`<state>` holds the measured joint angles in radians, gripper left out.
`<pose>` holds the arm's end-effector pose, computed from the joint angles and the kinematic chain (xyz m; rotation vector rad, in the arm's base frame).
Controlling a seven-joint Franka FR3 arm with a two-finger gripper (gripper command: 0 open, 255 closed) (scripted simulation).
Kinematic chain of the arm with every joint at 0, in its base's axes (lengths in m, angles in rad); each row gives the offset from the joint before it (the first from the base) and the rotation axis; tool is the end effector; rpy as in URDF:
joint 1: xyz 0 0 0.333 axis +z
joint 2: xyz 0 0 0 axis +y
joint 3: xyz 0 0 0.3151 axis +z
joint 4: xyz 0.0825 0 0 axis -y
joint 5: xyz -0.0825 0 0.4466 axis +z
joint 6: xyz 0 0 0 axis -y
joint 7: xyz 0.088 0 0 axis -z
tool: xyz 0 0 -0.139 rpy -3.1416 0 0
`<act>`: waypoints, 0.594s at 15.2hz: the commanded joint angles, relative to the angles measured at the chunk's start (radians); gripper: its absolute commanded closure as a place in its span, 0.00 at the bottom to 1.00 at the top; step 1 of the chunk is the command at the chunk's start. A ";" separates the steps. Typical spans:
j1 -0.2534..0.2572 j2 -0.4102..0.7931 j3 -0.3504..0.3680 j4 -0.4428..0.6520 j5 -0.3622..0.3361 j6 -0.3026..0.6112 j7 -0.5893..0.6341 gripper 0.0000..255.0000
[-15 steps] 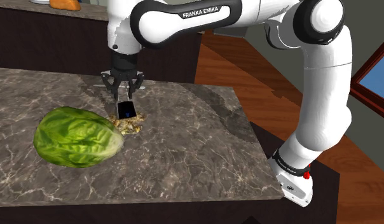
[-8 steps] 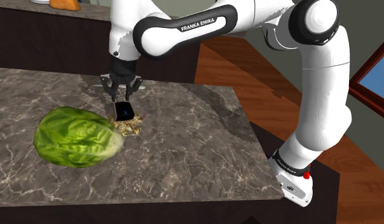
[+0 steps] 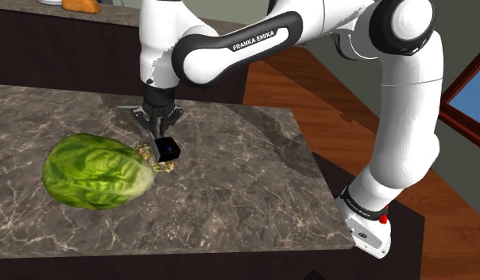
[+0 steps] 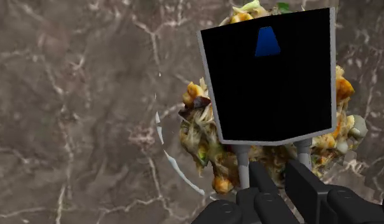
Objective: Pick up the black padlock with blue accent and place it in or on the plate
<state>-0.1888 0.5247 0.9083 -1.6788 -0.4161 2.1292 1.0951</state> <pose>0.6013 0.4095 0.3455 -2.9765 0.4071 -0.0938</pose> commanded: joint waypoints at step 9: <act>0.026 -0.064 -0.019 -0.105 -0.090 0.087 0.068 0.00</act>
<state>-0.1708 0.4489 0.8969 -1.7870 -0.4955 2.2111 1.1586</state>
